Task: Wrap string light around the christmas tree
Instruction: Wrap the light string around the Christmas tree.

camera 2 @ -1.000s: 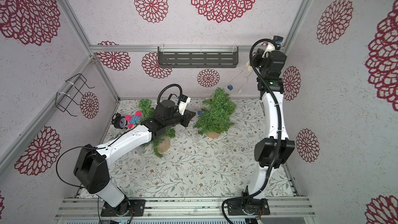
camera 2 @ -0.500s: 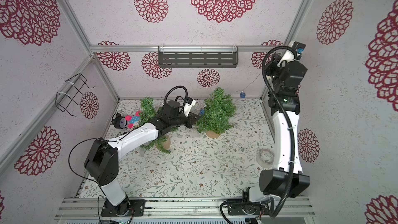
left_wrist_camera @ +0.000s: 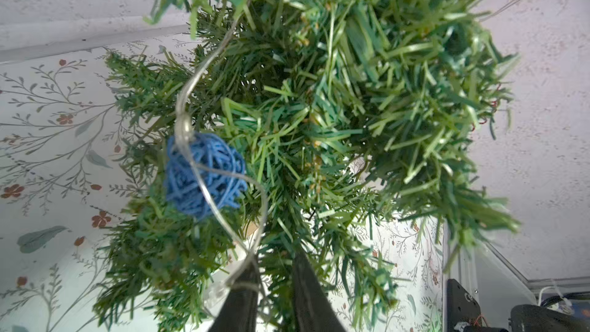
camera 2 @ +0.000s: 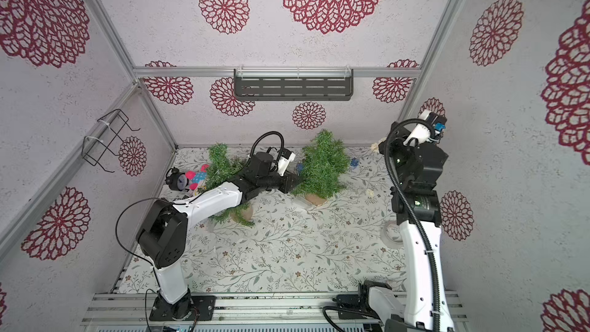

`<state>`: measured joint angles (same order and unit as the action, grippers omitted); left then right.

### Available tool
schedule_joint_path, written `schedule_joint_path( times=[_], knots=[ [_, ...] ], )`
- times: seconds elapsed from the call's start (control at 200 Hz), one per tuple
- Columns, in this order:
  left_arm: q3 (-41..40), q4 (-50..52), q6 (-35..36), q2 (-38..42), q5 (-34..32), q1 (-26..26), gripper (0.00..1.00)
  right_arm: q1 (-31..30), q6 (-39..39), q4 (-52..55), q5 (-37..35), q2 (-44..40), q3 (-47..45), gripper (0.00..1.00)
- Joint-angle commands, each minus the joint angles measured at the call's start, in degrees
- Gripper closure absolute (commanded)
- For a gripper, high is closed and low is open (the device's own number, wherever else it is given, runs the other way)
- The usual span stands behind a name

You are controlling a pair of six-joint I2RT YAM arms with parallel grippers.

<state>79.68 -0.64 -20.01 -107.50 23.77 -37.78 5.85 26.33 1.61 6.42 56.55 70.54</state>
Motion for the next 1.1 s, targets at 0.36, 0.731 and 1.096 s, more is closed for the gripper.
schedule_joint_path(
  times=[0.36, 0.731, 1.096],
  knots=[
    [-0.5, 2.6, 3.6, 4.8, -4.2, -4.0, 0.49, -1.8, 0.2, 8.0, 7.2, -11.0, -9.7, 1.00],
    [-3.7, 3.8, 9.5, 12.1, -10.0, -10.0, 0.43, -3.1, 3.6, 13.5, 9.9, -16.9, -16.2, 1.00],
    [-13.5, -14.5, 14.0, 12.6, -12.2, -19.2, 0.30, -4.0, 19.2, 10.3, 15.5, -20.5, -19.8, 1.00]
  ],
)
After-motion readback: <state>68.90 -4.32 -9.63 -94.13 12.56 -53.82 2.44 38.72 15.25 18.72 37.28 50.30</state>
